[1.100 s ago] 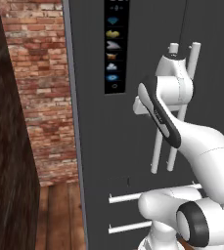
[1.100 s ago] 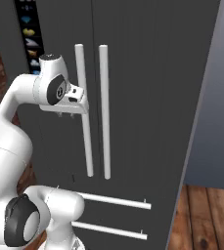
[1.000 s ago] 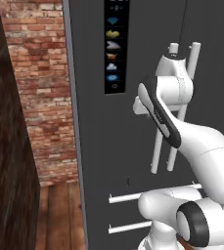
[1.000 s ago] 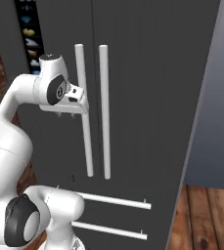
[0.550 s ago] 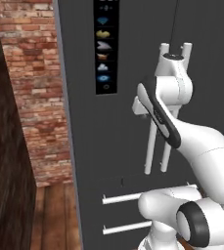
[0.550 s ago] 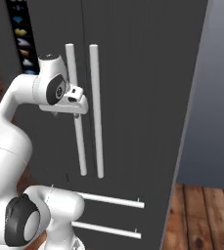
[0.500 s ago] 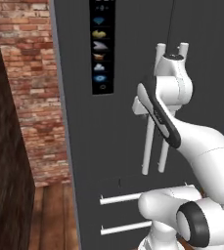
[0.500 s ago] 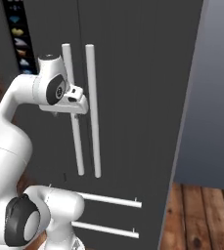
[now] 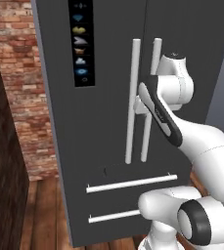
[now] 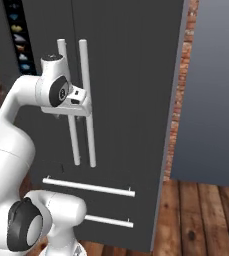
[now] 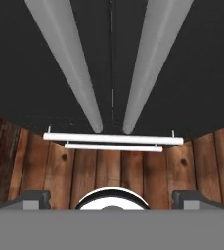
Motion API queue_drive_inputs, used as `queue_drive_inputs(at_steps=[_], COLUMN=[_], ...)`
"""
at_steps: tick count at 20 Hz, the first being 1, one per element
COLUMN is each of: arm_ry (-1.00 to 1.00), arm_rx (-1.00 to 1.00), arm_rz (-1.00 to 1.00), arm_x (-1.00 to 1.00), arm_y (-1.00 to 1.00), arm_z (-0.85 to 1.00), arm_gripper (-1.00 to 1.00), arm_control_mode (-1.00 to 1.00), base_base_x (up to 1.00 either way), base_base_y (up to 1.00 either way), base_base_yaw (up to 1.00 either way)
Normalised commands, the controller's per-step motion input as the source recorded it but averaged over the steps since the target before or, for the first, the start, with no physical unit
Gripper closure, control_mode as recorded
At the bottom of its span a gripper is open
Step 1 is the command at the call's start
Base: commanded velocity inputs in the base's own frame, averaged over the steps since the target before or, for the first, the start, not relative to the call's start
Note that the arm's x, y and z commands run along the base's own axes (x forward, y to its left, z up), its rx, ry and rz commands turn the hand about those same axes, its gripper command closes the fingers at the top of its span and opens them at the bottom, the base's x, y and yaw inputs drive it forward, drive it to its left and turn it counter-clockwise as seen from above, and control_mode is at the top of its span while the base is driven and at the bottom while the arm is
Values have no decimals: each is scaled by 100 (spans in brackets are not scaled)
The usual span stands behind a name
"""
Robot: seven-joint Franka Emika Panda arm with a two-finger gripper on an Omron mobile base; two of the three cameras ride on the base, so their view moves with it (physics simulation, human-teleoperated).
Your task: Retrieve the sausage and cheese from the fridge and place them on the cutting board on the counter.
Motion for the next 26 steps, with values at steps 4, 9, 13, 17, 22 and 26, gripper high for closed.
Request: queue_drive_inputs(at_steps=[4,9,13,17,22,26], arm_ry=[0,0,0,0,-19,-72], arm_rx=[0,0,0,0,0,4], arm_rz=[0,0,0,0,0,0], arm_x=[0,0,0,0,-3,-13], arm_y=[0,0,0,0,11,7], arm_z=[0,0,0,0,-7,0], arm_gripper=[-100,-100,-100,-100,-100,-100], arm_control_mode=[100,100,100,100,-100,-100], base_base_x=[-52,-13,-4,-18,-19,0], base_base_y=[35,11,25,19,4,0], base_base_yaw=[0,-5,-3,-2,0,0])
